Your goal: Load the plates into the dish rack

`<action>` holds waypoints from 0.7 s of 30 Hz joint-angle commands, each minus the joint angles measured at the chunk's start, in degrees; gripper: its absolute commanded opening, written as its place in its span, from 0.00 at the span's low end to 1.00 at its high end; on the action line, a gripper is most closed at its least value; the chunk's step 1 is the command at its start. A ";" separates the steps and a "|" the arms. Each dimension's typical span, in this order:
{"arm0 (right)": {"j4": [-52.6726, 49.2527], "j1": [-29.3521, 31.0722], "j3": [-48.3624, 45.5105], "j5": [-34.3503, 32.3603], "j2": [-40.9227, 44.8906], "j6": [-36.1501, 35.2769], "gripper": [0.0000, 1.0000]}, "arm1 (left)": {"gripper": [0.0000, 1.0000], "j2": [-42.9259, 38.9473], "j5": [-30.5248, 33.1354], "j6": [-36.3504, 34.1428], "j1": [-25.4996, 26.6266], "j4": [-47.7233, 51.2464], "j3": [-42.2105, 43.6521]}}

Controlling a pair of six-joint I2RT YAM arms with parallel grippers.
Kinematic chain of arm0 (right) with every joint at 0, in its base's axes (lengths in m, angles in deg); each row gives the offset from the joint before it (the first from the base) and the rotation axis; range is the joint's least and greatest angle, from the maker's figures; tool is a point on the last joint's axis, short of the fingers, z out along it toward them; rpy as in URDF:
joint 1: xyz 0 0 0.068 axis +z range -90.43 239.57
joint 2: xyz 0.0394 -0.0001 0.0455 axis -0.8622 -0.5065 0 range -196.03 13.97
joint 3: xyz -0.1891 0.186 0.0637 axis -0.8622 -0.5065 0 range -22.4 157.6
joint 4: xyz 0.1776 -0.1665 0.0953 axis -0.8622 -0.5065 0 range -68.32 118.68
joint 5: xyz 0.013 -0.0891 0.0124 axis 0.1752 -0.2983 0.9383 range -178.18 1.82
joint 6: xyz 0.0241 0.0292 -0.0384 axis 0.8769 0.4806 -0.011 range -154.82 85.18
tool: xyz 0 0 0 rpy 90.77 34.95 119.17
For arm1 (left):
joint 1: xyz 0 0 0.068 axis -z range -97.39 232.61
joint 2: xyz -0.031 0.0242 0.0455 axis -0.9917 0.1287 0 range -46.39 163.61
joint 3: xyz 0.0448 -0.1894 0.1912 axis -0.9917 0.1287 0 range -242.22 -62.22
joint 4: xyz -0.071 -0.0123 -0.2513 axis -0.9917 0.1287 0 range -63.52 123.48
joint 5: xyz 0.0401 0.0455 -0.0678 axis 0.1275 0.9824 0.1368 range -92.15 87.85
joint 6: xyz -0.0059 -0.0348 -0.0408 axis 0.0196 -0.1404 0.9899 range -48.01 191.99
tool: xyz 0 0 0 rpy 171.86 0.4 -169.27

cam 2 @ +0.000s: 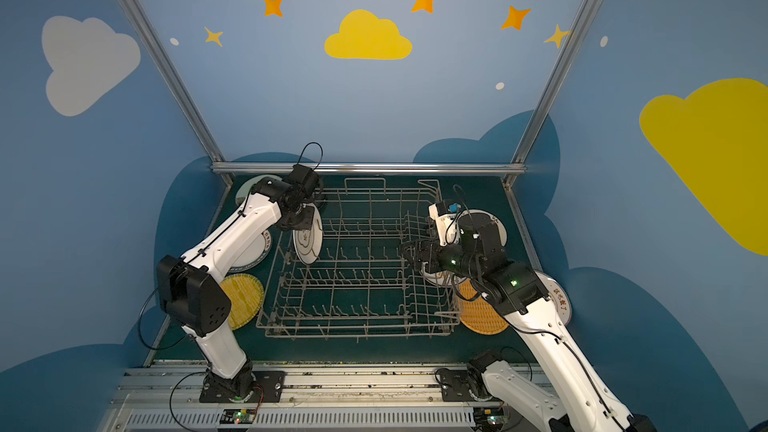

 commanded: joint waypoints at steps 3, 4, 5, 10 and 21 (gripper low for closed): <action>1.46 -0.31 -0.98 -0.30 0.68 -0.64 0.87 | 0.18 -1.59 -3.53 -0.95 -0.34 -0.20 1.60; 1.54 -0.29 -1.07 -0.36 0.74 -0.65 0.87 | 0.19 -1.79 -3.50 -0.88 -0.40 -0.40 1.83; 1.60 -0.37 -1.07 -0.39 0.85 -0.69 0.87 | 0.20 -2.05 -3.51 -0.67 -0.53 -0.45 1.94; 1.63 -0.42 -1.08 -0.39 1.11 -0.65 0.87 | 0.25 -2.67 -1.88 0.27 -0.99 0.39 1.55; 1.36 -0.57 -0.34 -1.07 1.33 -0.91 0.87 | 0.39 -6.65 1.04 2.32 -2.15 0.06 1.31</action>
